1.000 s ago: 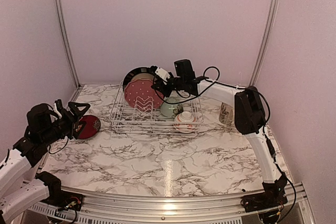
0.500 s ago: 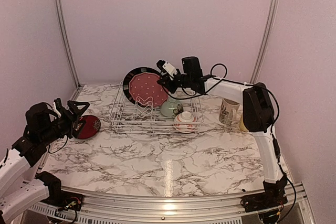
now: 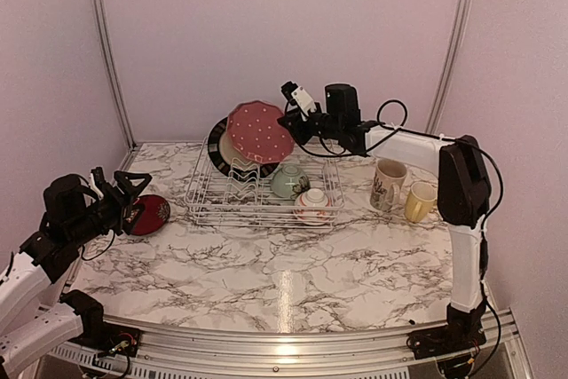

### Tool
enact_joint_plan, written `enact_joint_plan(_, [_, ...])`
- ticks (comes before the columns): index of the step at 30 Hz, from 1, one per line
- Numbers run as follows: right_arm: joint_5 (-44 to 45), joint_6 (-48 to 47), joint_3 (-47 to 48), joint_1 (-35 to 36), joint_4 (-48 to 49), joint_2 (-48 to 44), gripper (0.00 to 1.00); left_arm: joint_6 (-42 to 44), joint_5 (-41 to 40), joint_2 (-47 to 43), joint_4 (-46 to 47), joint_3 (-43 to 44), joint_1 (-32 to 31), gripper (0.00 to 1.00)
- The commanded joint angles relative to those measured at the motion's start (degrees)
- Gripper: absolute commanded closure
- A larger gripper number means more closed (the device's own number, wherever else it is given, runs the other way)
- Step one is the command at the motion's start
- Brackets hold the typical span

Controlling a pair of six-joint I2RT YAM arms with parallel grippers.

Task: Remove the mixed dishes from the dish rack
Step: Pass from the right arm to the left

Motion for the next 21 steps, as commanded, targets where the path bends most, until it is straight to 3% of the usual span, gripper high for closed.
enact_joint_plan(1, [-1.75,8.73,1.16,2.67,9.74,-8.13,1.00,0.05,-0.73,0.10,0.37,1.51,-0.50,0.01])
enact_joint_plan(10, [-0.15,28.96,-4.23,2.70,6.53,-13.96,1.00,-0.76,-0.20,3.03,5.23,2.88,-2.62,0.01])
enact_joint_plan(15, [-1.88,42.79,-9.49,2.54,4.53,-18.50,1.00,-1.25,0.39,6.11,13.56,3.45,-5.93,0.01])
enact_joint_plan(21, [-6.43,56.59,-19.46,2.93,8.56,-25.11,1.00,1.80,-0.64,14.10,24.58,5.15,-11.92,0.01])
